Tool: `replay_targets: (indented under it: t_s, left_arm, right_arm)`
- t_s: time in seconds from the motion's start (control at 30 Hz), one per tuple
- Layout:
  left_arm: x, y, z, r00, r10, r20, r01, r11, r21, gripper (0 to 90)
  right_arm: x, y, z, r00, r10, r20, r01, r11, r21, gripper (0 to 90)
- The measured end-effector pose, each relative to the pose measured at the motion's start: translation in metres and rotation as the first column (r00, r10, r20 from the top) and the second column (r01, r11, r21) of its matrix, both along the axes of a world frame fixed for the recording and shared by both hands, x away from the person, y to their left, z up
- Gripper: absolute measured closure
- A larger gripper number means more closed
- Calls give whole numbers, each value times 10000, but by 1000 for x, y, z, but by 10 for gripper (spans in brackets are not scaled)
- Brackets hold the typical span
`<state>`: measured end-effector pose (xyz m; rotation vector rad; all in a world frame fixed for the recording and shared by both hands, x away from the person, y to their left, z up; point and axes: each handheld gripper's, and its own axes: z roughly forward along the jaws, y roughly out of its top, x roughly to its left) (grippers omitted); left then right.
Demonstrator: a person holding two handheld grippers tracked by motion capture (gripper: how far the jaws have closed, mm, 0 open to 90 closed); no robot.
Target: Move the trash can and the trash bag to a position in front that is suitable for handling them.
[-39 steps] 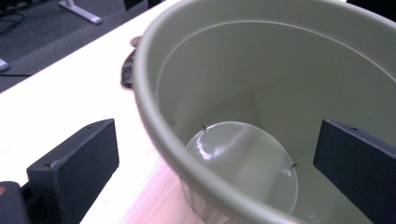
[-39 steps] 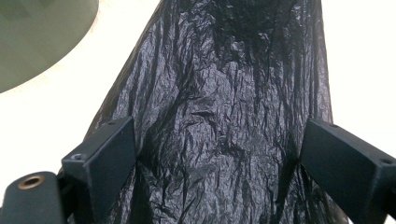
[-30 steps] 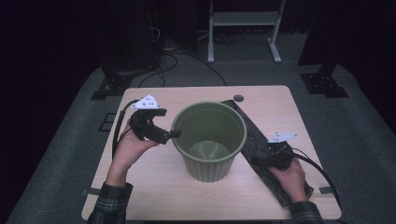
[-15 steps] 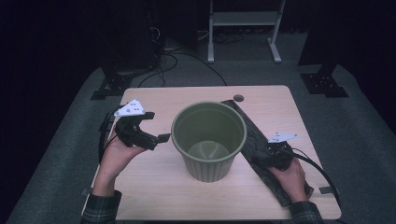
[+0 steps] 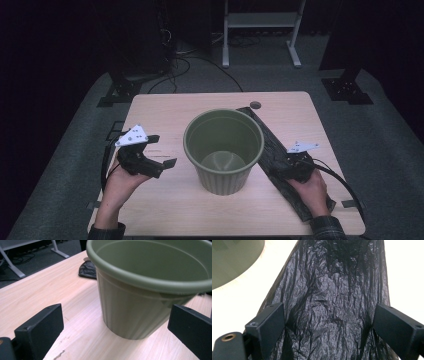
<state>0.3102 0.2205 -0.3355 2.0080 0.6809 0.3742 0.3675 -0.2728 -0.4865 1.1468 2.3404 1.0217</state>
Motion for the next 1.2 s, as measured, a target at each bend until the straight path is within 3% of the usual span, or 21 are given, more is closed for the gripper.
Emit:
replay_targets:
  t_s: [0.33, 0.6, 1.07, 1.2]
  left_arm:
    - [-9, 3, -27, 9997, 86, 212, -90, 9998, 183, 0]
    - [-12, 6, -49, 9996, 209, 165, -213, 9995, 213, 0]
    - [-9, 8, -100, 9977, 621, -287, -613, 9977, 298, 0]
    - [-7, 6, -107, 9976, 630, -289, -619, 9973, 386, 0]
  right_arm:
    - [0, 0, 0, 10000, -3, 0, 3, 10000, -2, 93]
    - [0, 0, 0, 10000, -3, 2, 3, 10000, -2, 93]
    - [0, 0, 0, 10000, 2, -2, -2, 10000, 3, 93]
    - [0, 0, 0, 10000, 1, -2, -1, 10000, 3, 93]
